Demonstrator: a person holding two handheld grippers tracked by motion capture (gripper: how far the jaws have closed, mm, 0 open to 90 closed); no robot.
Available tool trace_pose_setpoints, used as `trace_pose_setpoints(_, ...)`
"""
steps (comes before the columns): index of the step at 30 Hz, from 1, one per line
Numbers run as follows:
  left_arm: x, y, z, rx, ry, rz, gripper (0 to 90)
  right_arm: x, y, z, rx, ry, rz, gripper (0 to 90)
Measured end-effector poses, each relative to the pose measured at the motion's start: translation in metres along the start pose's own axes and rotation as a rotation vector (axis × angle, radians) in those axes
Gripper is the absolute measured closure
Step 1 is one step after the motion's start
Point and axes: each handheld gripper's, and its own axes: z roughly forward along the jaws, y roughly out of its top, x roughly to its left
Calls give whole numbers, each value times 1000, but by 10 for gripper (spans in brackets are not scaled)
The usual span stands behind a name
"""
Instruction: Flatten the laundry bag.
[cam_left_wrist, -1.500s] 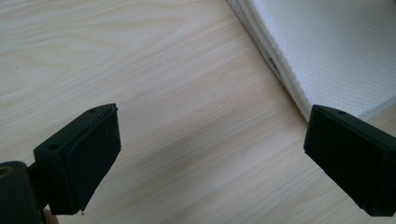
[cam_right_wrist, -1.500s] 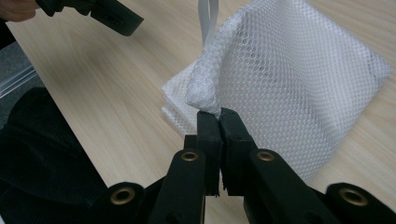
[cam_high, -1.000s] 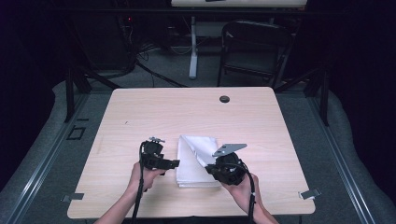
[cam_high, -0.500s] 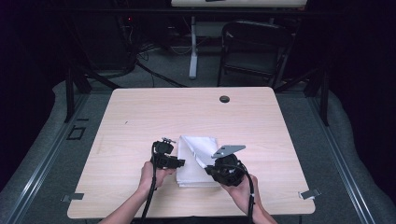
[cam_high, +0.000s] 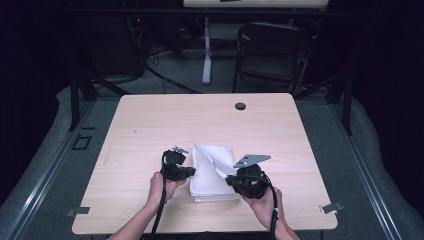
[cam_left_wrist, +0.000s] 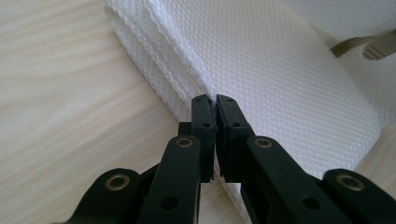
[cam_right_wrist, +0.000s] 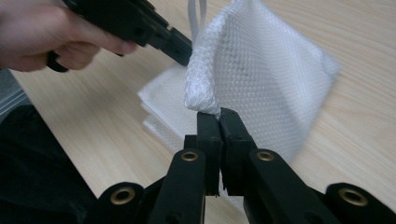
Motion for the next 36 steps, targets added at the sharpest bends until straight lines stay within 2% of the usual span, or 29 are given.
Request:
trace_pose_setpoints(2, 0, 3, -6, -20, -2, 2, 870, -3, -1, -2, 2, -5, 6, 882)
trace_pose_setpoints(3, 1, 4, -9, -23, 7, 18, 870, -6, -1, -3, 0, -16, 11, 882)
trace_pose_setpoints(6, 4, 7, -18, -47, -4, 8, 870, -16, -4, -7, 3, -51, 60, 881)
trace_pose_setpoints(8, 6, 8, -24, -55, -9, 5, 870, -18, -5, -7, 3, -62, 67, 881)
trace_pose_setpoints(12, 6, 10, -29, -83, -20, -6, 870, -24, -6, -4, 40, -57, 83, 857)
trace_pose_setpoints(14, 3, 11, -30, -89, -26, 1, 870, -22, -4, -4, 44, -50, 71, 794)
trace_pose_setpoints(15, 1, 12, -30, -92, -30, 3, 870, -20, -3, -3, 49, -47, 49, 751)
trace_pose_setpoints(18, -4, 13, -31, -101, -36, 14, 870, -12, 1, -4, 44, -38, 21, 597)
trace_pose_setpoints(19, -6, 13, -31, -107, -39, 16, 870, -10, 3, -4, 36, -46, 20, 569)
trace_pose_setpoints(20, -7, 13, -31, -108, -37, 18, 869, -8, 5, -4, 40, -73, 0, 521)
trace_pose_setpoints(22, -9, 14, -31, -106, -41, 26, 869, -6, 11, -6, 37, -124, -30, 503)
trace_pose_setpoints(23, -9, 14, -31, -102, -52, 28, 869, -6, 11, -6, 37, -124, -30, 503)
trace_pose_setpoints(26, -11, 14, -29, -111, -49, 35, 868, -6, 21, -8, 23, -173, -67, 555)
trace_pose_setpoints(29, -10, 14, -27, -107, -60, 40, 863, -11, 26, -6, 34, -181, -73, 785)
trace_pose_setpoints(31, -8, 14, -25, -106, -74, 38, 850, -20, 23, -5, 43, -179, -37, 844)
trace_pose_setpoints(32, -8, 14, -24, -104, -83, 30, 806, -30, 20, -5, 54, -166, 11, 854)
trace_pose_setpoints(33, -7, 14, -23, -98, -84, 28, 806, -30, 20, -5, 54, -166, 11, 854)
trace_pose_setpoints(36, -7, 14, -20, -86, -101, 27, 701, -47, 14, -6, 51, -155, 79, 857)
